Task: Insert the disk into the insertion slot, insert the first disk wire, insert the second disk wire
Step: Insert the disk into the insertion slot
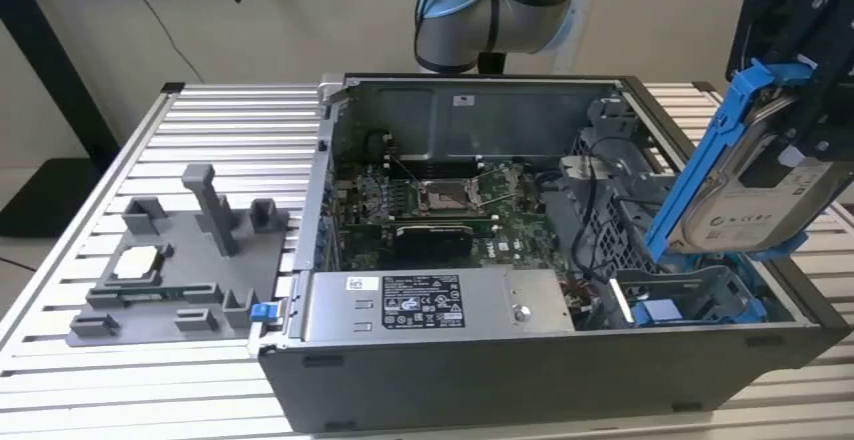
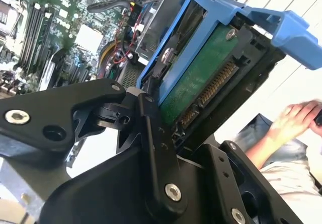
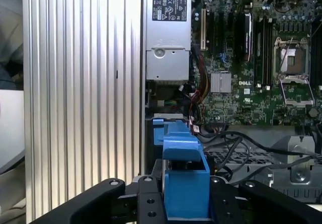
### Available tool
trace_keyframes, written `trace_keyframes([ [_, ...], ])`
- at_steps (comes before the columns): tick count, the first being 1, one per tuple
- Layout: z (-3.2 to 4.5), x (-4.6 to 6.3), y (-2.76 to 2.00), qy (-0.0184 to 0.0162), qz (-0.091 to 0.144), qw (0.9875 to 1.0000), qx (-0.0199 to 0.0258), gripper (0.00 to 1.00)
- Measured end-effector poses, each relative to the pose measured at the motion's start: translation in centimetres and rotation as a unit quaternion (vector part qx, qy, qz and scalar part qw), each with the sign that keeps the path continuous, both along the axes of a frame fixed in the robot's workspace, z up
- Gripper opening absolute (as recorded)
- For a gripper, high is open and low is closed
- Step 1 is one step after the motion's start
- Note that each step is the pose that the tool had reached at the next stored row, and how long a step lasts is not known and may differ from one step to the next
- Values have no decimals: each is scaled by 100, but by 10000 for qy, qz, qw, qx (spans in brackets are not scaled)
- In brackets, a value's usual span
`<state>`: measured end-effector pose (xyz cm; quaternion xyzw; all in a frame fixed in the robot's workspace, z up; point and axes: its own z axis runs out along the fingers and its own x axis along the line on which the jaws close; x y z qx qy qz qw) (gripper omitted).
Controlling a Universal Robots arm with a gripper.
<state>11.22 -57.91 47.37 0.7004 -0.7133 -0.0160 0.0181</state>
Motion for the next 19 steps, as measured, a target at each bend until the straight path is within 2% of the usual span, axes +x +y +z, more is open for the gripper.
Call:
trace_keyframes([
  [19,-255,0,0,10,0,10000,0,0],
])
